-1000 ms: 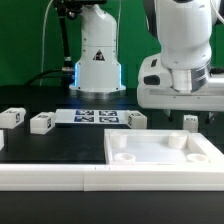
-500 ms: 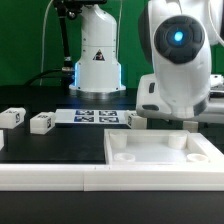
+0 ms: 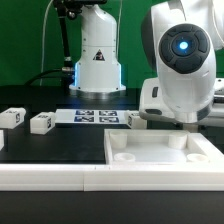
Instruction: Assemble one leg
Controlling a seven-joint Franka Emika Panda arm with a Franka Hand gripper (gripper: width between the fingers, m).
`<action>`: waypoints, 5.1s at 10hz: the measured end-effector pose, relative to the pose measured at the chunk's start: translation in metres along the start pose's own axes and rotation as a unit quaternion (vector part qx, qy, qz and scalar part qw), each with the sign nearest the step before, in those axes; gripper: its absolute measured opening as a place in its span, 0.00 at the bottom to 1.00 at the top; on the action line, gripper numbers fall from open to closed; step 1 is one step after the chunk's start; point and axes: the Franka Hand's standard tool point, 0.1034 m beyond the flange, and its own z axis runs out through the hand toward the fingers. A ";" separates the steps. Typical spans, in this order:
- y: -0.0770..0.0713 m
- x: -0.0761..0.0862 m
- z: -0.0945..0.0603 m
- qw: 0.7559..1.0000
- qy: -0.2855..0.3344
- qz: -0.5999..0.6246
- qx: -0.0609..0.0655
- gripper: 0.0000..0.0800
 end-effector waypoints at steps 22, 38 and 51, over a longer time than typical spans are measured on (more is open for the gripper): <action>0.014 -0.021 -0.114 0.970 0.228 -0.083 0.014 0.36; -0.009 0.000 -0.175 0.791 0.575 -0.207 -0.004 0.36; -0.037 0.038 -0.232 0.729 0.630 -0.265 -0.034 0.36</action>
Offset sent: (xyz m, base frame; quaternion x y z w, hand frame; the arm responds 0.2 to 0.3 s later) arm 0.0000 0.0000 0.0000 0.0000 0.0000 0.0000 1.0000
